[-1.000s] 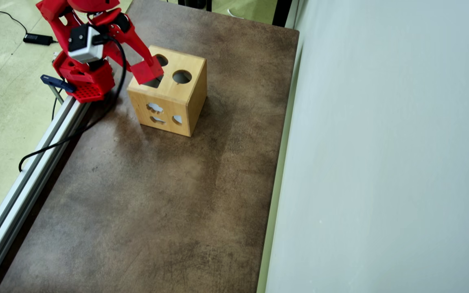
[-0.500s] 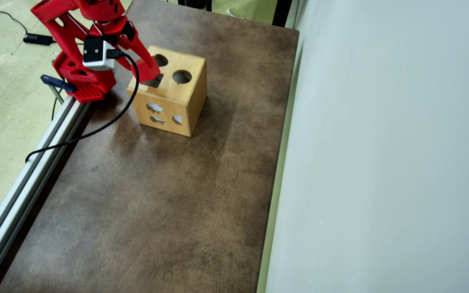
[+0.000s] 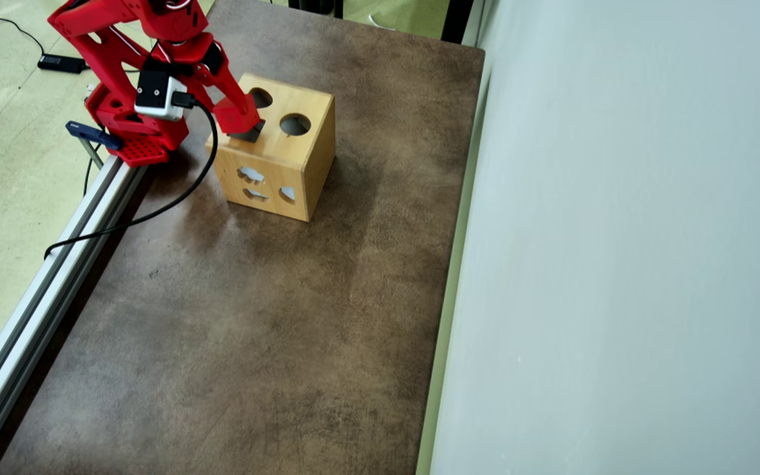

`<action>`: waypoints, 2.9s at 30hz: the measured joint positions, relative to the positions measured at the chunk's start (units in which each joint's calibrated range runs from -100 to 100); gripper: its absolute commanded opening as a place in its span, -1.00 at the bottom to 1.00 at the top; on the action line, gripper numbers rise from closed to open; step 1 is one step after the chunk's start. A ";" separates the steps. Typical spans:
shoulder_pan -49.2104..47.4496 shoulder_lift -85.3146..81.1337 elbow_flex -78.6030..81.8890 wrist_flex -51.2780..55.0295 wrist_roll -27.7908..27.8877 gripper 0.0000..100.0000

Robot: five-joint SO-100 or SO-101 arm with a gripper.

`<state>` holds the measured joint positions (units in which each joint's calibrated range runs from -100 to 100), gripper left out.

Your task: Pick and place the red cube on the square hole

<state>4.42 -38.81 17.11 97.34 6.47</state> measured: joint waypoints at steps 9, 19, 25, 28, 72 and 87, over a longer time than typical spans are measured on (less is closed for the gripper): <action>-0.07 0.00 2.62 0.00 -0.05 -0.96; -0.43 1.69 2.62 0.00 -0.05 -0.96; -1.44 3.56 2.71 0.00 -0.05 -0.96; -2.23 3.56 2.71 0.00 -0.05 -0.95; -3.16 5.25 4.15 -0.16 0.00 -0.31; -3.31 12.29 4.42 -9.12 0.05 -0.31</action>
<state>1.11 -26.53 21.53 88.22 6.52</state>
